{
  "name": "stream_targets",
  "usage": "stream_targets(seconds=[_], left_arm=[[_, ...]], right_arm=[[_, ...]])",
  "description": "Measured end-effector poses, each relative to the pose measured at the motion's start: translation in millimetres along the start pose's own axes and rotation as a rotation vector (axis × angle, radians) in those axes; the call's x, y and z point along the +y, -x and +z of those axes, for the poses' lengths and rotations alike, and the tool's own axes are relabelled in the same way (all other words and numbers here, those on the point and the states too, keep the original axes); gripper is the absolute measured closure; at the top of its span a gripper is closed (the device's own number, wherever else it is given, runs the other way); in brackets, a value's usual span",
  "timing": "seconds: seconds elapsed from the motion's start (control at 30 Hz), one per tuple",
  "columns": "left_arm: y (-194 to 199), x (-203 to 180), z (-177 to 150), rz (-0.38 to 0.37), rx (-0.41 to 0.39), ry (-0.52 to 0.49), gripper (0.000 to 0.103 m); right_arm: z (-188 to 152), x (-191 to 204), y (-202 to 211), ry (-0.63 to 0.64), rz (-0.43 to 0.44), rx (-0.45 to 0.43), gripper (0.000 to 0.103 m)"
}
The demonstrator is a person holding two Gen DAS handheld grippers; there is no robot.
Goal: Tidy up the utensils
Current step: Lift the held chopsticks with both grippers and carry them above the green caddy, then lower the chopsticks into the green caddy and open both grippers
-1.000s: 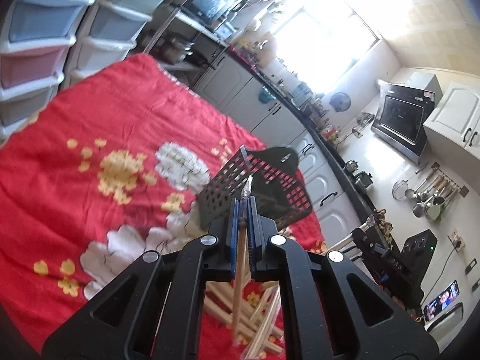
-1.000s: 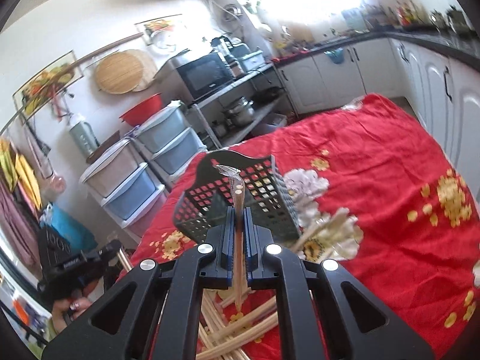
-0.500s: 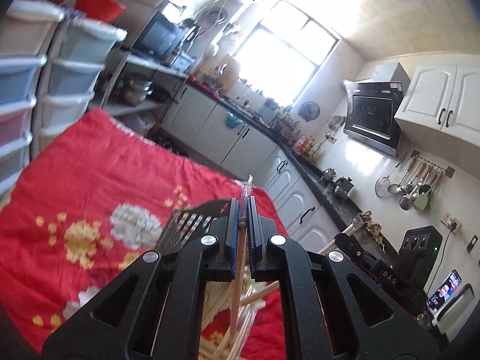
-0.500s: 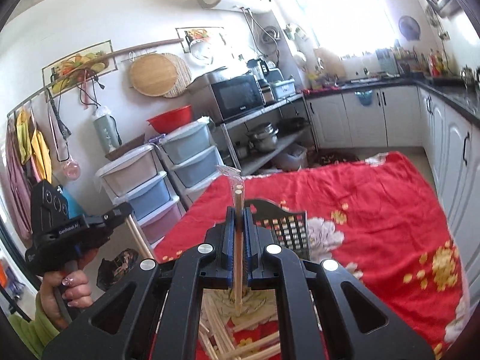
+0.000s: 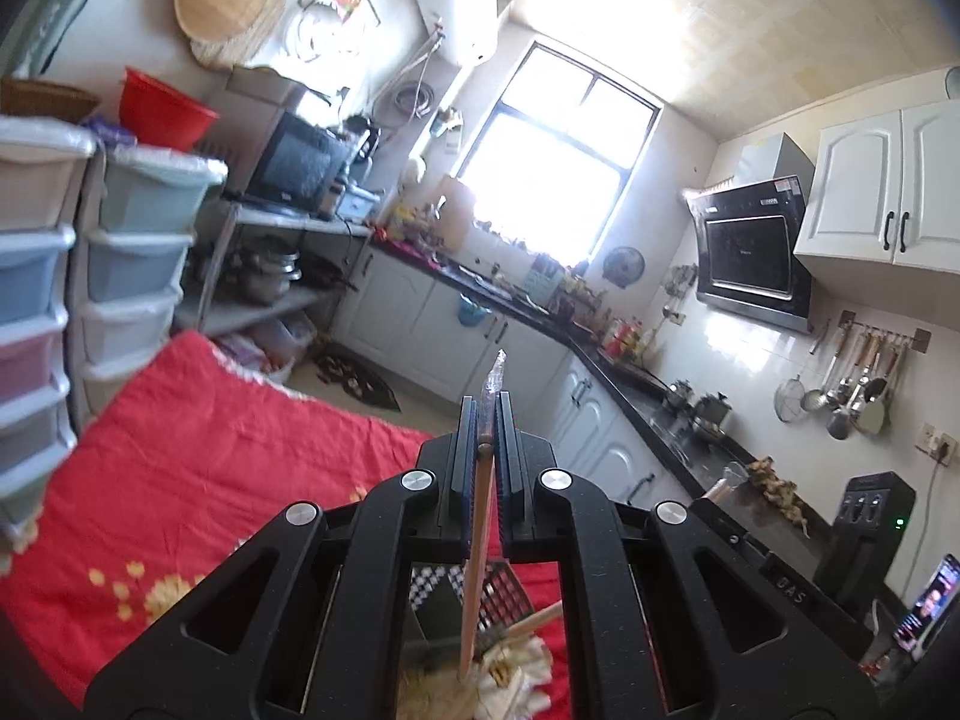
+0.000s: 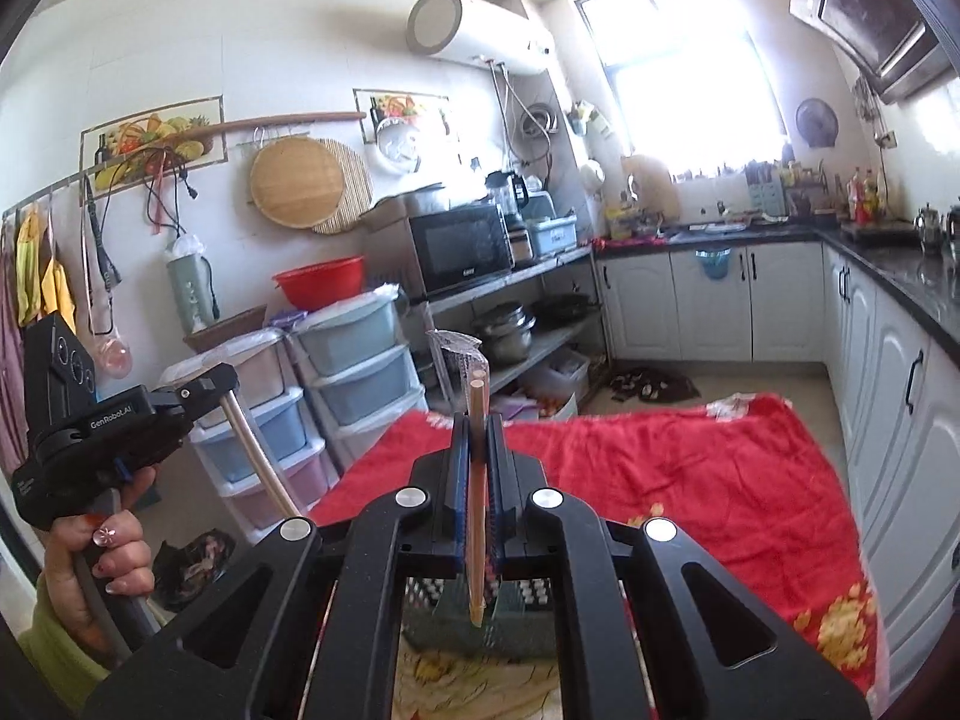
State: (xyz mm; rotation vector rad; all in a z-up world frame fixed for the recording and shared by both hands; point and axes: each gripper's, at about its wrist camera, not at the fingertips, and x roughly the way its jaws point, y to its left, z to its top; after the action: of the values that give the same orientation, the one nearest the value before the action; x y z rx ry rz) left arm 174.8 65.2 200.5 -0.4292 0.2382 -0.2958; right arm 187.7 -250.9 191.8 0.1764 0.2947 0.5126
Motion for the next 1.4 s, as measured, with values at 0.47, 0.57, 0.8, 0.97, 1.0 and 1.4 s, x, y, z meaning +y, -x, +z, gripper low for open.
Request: stream_targets(seconds=[0.47, 0.57, 0.8, 0.97, 1.0, 1.4], left_arm=[[-25.6, 1.4, 2.3, 0.141, -0.096, -0.107, 0.100], [-32.7, 8.0, -5.1, 0.158, -0.086, -0.109, 0.100], [-47.8, 20.4, -29.0, 0.175, -0.036, -0.112, 0.100], [-56.6, 25.6, -45.8, 0.177, 0.005, -0.117, 0.100], [-57.7, 26.6, -48.2, 0.178, 0.011, -0.119, 0.100], [-64.8, 32.0, -71.3, 0.203, 0.076, -0.133, 0.094]], right_arm=[[10.8, -6.8, -26.2, 0.054, -0.075, -0.048, 0.097], [2.0, -11.8, -34.2, 0.054, -0.086, -0.030, 0.097], [-19.6, -16.8, -54.6, 0.046, -0.099, 0.024, 0.097], [-37.0, -18.0, -68.5, 0.032, -0.098, 0.071, 0.097], [-38.8, -17.4, -70.2, 0.030, -0.097, 0.078, 0.097], [-57.5, -16.1, -77.0, 0.021, -0.098, 0.107, 0.063]])
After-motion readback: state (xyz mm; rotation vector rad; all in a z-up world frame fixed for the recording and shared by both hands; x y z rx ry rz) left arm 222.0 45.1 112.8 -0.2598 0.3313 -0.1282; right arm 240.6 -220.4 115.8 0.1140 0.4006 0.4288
